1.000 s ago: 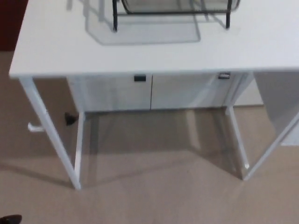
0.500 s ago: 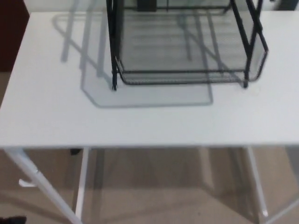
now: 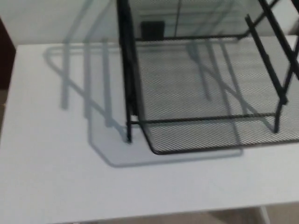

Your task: The robot walks towards a file tray kept in the middle of a desk and uses its right hand to grab a tray and pulls it out towards itself

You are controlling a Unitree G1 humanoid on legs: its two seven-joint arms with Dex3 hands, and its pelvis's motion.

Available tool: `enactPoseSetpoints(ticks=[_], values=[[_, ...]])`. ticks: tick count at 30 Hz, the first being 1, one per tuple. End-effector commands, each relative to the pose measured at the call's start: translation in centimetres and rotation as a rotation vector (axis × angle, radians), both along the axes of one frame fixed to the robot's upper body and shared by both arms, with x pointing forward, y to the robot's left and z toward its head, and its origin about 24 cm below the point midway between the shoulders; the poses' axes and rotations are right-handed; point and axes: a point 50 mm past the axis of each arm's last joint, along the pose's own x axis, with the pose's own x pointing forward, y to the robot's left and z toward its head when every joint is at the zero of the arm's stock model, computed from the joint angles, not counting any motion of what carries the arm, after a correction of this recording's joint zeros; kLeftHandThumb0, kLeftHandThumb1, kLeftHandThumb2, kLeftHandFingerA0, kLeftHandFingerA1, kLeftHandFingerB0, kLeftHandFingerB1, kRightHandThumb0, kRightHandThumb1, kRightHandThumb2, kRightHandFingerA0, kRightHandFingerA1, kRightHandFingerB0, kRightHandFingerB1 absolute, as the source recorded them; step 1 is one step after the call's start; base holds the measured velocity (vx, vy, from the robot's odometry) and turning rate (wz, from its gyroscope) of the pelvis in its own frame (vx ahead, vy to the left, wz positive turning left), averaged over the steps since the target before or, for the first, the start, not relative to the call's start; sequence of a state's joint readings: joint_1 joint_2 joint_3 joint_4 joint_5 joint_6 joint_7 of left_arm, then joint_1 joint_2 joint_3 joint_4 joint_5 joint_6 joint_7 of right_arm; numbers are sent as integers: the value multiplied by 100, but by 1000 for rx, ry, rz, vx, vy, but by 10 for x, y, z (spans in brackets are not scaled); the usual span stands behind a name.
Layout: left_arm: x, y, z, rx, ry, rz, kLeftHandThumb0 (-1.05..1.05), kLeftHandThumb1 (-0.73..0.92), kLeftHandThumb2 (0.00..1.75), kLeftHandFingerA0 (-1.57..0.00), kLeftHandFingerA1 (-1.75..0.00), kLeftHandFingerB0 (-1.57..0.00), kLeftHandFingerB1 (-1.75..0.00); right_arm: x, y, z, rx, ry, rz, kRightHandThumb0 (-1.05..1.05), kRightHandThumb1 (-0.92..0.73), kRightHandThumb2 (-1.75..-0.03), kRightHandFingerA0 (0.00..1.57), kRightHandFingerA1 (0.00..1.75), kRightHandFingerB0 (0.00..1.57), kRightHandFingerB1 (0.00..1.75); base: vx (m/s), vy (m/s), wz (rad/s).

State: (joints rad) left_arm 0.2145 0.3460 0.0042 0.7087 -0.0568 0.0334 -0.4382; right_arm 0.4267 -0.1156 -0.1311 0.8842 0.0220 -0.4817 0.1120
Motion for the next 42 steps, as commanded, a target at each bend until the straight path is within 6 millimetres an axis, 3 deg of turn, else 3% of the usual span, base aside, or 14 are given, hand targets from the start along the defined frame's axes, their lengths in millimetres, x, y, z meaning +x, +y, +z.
enactPoseSetpoints(ticks=[1, 2, 22, 23, 24, 25, 27, 28, 30, 32, 39, 42], values=[[-13, -4, -2, -115, 225, -192, -42, 48, 54, -61, -55, -32, -42, -8, -7, 3, -42, -8, 12, -56, -54, -85, 44, 57, 24, 45, -4, 104, -5], [-13, -5, -1, -120, 227, -206, -42, 45, 53, -65, -56, -33, -44, -8, -7, 2, -40, -6, 10, -52, -63, -60, 48, 45, 30, 31, -29, 114, -14], [-19, -30, 8, -142, 244, -396, -52, 46, 54, -68, -56, -36, -44, -8, -6, 2, -40, 0, 14, -48, -67, -60, 46, 40, 29, 30, -126, 19, -7], [-19, -34, 4, -112, 201, -354, -47, 47, 53, -69, -56, -39, -45, -8, -5, 3, -46, -2, 21, -48, -68, -60, 46, 42, 29, 30, -132, 243, -8], [-17, -37, 0, -122, 160, -285, -42, 49, 54, -59, -58, -36, -47, -6, -6, 4, -47, -17, 24, -47, -68, -60, 47, 42, 29, 31, -158, 392, 1], [-13, -40, 0, -91, 119, -264, -47, 50, 55, -58, -58, -37, -49, -5, -7, 4, -47, -18, 23, -47, -68, -60, 47, 42, 29, 30, -146, 364, 0], [-12, -43, 0, -69, 70, -206, -52, 62, 57, -46, -59, -25, -50, -4, -8, 4, -55, -14, 21, -49, -66, -60, 47, 41, 29, 30, -171, 268, 2], [-11, -45, 1, -59, 54, -181, -46, 54, 56, -53, -60, -33, -51, -4, -8, 4, -54, -15, 23, -50, -66, -60, 47, 41, 29, 30, -130, 158, 1], [-4, -48, 6, -11, -54, 20, -45, 50, 67, -41, -71, -26, -57, -1, -7, 5, -66, -24, 47, -49, -67, -60, 48, 42, 29, 30, -45, 120, -3], [7, -46, 10, 22, -121, 77, -49, 50, 70, -32, -73, -22, -59, 4, -5, 4, -64, -32, 39, -50, -67, -60, 49, 42, 29, 30, -45, 16, -3], [14, -43, 9, 46, -208, 195, -51, 53, 72, -26, -79, -20, -64, 4, 4, 3, -41, -42, 50, -48, -69, -61, 46, 40, 27, 30, -38, -57, 0], [11, -39, 7, 58, -219, 174, -56, 52, 67, -35, -76, -21, -62, 8, 4, 3, -28, -52, 32, -50, -67, -60, 47, 43, 29, 31, -103, -162, -27]])
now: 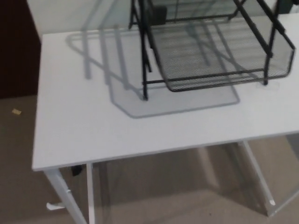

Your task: The robot walks towards a file tray kept in the middle of a desk and uses its right hand to grab a tray and pulls it out towards itself

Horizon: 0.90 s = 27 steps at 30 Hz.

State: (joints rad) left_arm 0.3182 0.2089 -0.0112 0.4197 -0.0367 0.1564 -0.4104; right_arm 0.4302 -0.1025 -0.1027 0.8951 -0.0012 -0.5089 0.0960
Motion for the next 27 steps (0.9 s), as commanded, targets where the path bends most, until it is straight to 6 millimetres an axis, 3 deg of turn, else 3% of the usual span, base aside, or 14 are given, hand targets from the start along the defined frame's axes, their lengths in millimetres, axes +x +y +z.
enactPoseSetpoints(ticks=[1, 8, 13, 14, 18, 19, 25, 26, 27], values=[[7, 17, 4, 178, -155, 183, -56, 53, 67, -37, -78, -23, -62, 12, -6, 6, -42, -57, 13, -51, -66, -60, 48, 43, 29, 31, -122, -99, 9], [5, 34, 6, 233, -153, 142, -56, 51, 65, -41, -78, -25, -60, 19, -1, 7, -56, -66, 35, -49, -68, -60, 48, 44, 28, 30, -46, 24, -6], [-2, 32, 3, 243, -150, 138, -53, 53, 63, -45, -76, -24, -59, 12, -2, 7, -50, -59, 40, -48, -69, -61, 47, 42, 28, 30, -42, 334, -8], [-1, 32, 3, 246, -156, 136, -55, 41, 89, -46, -73, -23, -60, 14, -2, 7, -50, -64, 36, -49, -69, -61, 48, 42, 29, 30, -42, 464, 10], [2, 32, 2, 248, -162, 136, -55, 39, 90, -47, -75, -23, -61, 18, -5, 5, -54, -62, 31, -50, -67, -60, 48, 44, 29, 31, -58, 145, 4], [3, 32, 2, 250, -163, 135, -53, 52, 66, -46, -76, -24, -59, 20, -5, 6, -55, -66, 33, -50, -67, -60, 47, 45, 29, 31, 0, 0, 0], [9, 31, 4, 266, -177, 112, -55, 52, 65, -45, -77, -24, -60, 27, -3, 10, -87, -83, 66, -49, -68, -61, 47, 47, 29, 30, -1, -14, 1], [8, 31, 4, 265, -177, 117, -56, 39, 88, -46, -75, -24, -62, 27, -4, 10, -93, -82, 66, -51, -67, -61, 47, 50, 29, 31, 4, -93, 2], [8, 31, 4, 275, -178, 115, -55, 53, 64, -47, -77, -25, -60, 27, -3, 11, -98, -85, 75, -50, -68, -61, 47, 50, 29, 31, 22, -81, 1]])
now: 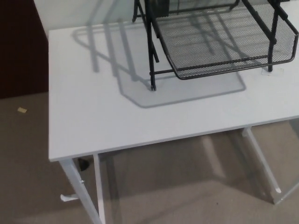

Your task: The robot walks towards a file tray kept in the middle of a desk and uses its right hand to grab a tray and pulls it out towards itself

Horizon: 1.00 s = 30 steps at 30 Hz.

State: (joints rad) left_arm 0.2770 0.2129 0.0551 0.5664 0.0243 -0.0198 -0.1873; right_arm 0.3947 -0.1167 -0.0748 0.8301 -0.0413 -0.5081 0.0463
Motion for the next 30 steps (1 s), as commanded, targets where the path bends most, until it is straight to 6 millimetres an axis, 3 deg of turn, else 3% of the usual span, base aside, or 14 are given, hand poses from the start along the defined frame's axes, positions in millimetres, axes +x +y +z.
enactPoseSetpoints(ticks=[1, 2, 6, 7, 9, 16, 17, 19, 20, 22, 26, 27, 28, 30], values=[[3, 3, 4, 57, -50, -27, -57, 40, 90, -48, -75, -23, -60, 0, -3, 4, -46, -5, 19, -50, -68, -61, 47, 50, 29, 31, 0, 0, 0], [4, 5, 5, 75, -52, -27, -55, 53, 67, -42, -80, -23, -61, 0, -4, 3, -46, -1, 16, -47, -69, -61, 48, 46, 28, 31, 0, 0, 0], [5, 8, 6, 147, -50, -42, -62, 56, 68, -27, -83, -21, -65, -1, -5, 1, -50, 11, 12, -48, -69, -61, 50, 44, 29, 31, 0, 0, 0], [6, 9, 6, 164, -48, -47, -60, 57, 68, -25, -79, -21, -63, -1, -5, 1, -46, 8, 9, -54, -57, -86, 44, 56, 23, 44, 0, 0, 0], [6, 10, 6, 195, -44, -52, -60, 58, 69, -21, -75, -21, -63, 0, -4, 2, -46, 5, 8, -49, -71, -62, 49, 47, 30, 31, 0, 0, 0], [11, 11, 6, 221, -73, -43, -58, 56, 73, -13, -74, -19, -61, 4, -3, 5, -60, 2, 16, -50, -69, -61, 47, 48, 29, 31, 0, 0, 0], [13, 11, 6, 227, -72, -42, -61, 45, 94, -16, -66, -19, -60, 6, -4, 5, -60, -2, 17, -50, -71, -61, 48, 50, 30, 31, 0, 0, 0], [14, 12, 5, 245, -78, -43, -61, 54, 74, -12, -79, -20, -64, 5, -7, 1, -36, 7, 11, -48, -69, -61, 47, 44, 29, 30, 0, 0, 0], [13, 12, 5, 239, -77, -43, -62, 45, 95, -16, -67, -19, -62, 6, -8, 0, -4, 3, 0, -42, -73, -62, 45, 42, 28, 31, 0, 0, 0], [14, 11, 6, 245, -78, -49, -60, 55, 74, -13, -79, -19, -65, 6, -9, -1, 1, -3, -8, -41, -72, -62, 48, 44, 29, 31, 0, 0, 0], [14, 11, 5, 226, -78, -48, -60, 55, 73, -11, -78, -17, -65, 5, -11, -1, 13, -13, -6, -42, -74, -62, 45, 44, 27, 31, 0, 0, 0], [14, 10, 5, 218, -77, -38, -61, 44, 94, -16, -68, -18, -62, 6, -11, -1, 11, -12, -6, -42, -73, -62, 46, 44, 28, 31, 0, 0, 0], [14, 10, 5, 220, -80, -38, -59, 54, 74, -12, -78, -18, -64, 6, -11, -2, 15, -9, -11, -42, -74, -62, 44, 45, 27, 31, 0, 0, 0], [14, 10, 3, 221, -75, -40, -60, 54, 73, -12, -78, -18, -64, 4, -12, -2, 21, -7, -18, -42, -74, -62, 44, 43, 27, 31, 13, 14, 1]])
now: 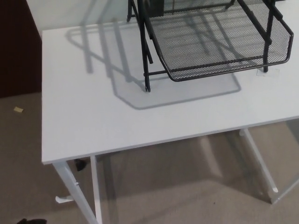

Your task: The robot walks towards a file tray kept in the middle of a desk and uses its right hand to grab a tray and pulls it out towards itself

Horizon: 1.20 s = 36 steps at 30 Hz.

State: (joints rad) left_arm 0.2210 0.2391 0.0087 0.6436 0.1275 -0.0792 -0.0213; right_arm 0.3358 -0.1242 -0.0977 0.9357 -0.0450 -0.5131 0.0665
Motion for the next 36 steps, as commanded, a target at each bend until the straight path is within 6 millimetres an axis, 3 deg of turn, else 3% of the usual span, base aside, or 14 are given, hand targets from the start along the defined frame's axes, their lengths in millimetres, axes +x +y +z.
enactPoseSetpoints(ticks=[1, 2, 3, 4, 5, 6, 11, 12, 14, 15, 27, 36], values=[[1, 3, 2, 28, -27, -20, -59, 54, 73, -12, -78, -17, -63, 1, -5, 4, 26, -48, -15, -41, -74, -63, 43, 43, 27, 31, 17, 57, 10], [1, 3, 2, 29, -25, -24, -60, 55, 73, -12, -77, -17, -63, 0, -5, 4, 25, -49, -14, -41, -74, -63, 43, 42, 27, 31, 9, 49, -14], [0, 3, 2, 28, -23, -28, -61, 45, 94, -16, -67, -17, -61, 0, -5, 5, 18, -50, -11, -41, -74, -63, 44, 43, 27, 31, 0, 0, 0], [-1, 3, 3, 27, -22, -31, -59, 55, 73, -13, -76, -18, -61, 0, -5, 4, 13, -48, -9, -42, -73, -63, 44, 43, 27, 31, 0, 0, 0], [-2, 2, 2, 23, -20, -29, -61, 46, 94, -17, -67, -18, -60, -1, -5, 4, 11, -44, -8, -42, -74, -63, 44, 42, 27, 31, 0, 0, 0], [-3, 2, 2, 23, -19, -30, -59, 57, 72, -13, -75, -18, -60, -1, -5, 4, 6, -42, -4, -42, -74, -63, 45, 42, 27, 31, 32, -63, 7], [-3, 2, 2, 20, -24, -44, -59, 57, 71, -12, -76, -18, -62, -1, -5, 4, -15, -45, 12, -43, -72, -61, 46, 46, 29, 31, 44, -170, 9], [-3, 2, 2, 11, -25, -43, -61, 46, 93, -17, -68, -19, -61, -1, -5, 4, -13, -46, 8, -43, -72, -61, 47, 46, 30, 31, 56, -237, 8], [-3, 0, 2, 1, -25, -37, -62, 45, 94, -17, -67, -18, -61, 0, -6, 4, -16, -45, 8, -43, -72, -61, 47, 46, 29, 30, 125, -361, -43], [-3, 0, 2, 10, -21, -41, -59, 56, 72, -14, -74, -19, -61, 0, -6, 4, -15, -46, 8, -43, -72, -61, 47, 46, 29, 31, 98, -306, 18], [2, -2, 4, 27, -18, -71, -57, 57, 71, -17, -73, -20, -62, 1, -5, 4, -1, -54, -1, -42, -73, -62, 45, 44, 28, 30, 35, 12, -3], [-7, -15, 1, -79, 32, -126, -55, 54, 66, -22, -75, -21, -61, -3, -4, 3, -11, -46, 6, -43, -73, -62, 46, 44, 29, 30, 22, 193, -6]])
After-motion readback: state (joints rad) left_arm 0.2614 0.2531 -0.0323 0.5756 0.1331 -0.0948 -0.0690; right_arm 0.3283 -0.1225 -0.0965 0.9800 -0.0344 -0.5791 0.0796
